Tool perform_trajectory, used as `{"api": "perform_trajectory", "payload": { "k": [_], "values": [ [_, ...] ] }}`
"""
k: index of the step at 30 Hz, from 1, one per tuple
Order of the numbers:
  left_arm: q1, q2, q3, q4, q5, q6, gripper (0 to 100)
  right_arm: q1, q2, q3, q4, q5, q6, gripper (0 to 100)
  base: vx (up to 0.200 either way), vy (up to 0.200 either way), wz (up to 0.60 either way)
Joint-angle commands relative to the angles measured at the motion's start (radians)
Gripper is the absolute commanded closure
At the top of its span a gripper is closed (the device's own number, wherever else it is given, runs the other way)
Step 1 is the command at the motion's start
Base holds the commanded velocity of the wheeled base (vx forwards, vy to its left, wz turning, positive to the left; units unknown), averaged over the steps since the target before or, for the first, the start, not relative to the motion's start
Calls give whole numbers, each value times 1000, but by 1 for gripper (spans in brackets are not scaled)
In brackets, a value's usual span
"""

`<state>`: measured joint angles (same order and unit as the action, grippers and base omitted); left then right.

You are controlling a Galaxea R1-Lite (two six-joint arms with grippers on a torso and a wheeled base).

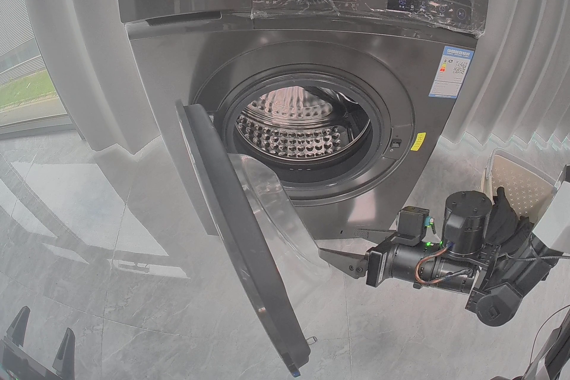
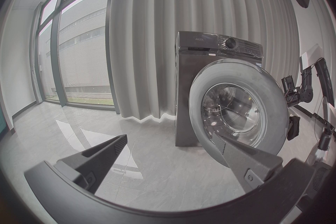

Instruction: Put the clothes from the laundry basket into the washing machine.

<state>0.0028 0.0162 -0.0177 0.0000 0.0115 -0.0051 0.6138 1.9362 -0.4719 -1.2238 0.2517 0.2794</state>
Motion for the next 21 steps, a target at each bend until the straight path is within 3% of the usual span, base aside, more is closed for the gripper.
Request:
{"api": "perform_trajectory", "payload": {
  "k": [1,8,16,21],
  "values": [
    [0,-12,18,0,1,-1,0,-31,58,-37,0,0,0,0,0,0,0],
    [0,-12,18,0,1,-1,0,-23,122,-51,-2,0,-8,0,0,0,0],
    [0,-12,18,0,1,-3,0,70,127,-33,-77,6,-6,0,0,0,0],
    [0,-12,18,0,1,-3,0,92,127,-34,-82,9,-2,0,0,0,0]
  ]
}}
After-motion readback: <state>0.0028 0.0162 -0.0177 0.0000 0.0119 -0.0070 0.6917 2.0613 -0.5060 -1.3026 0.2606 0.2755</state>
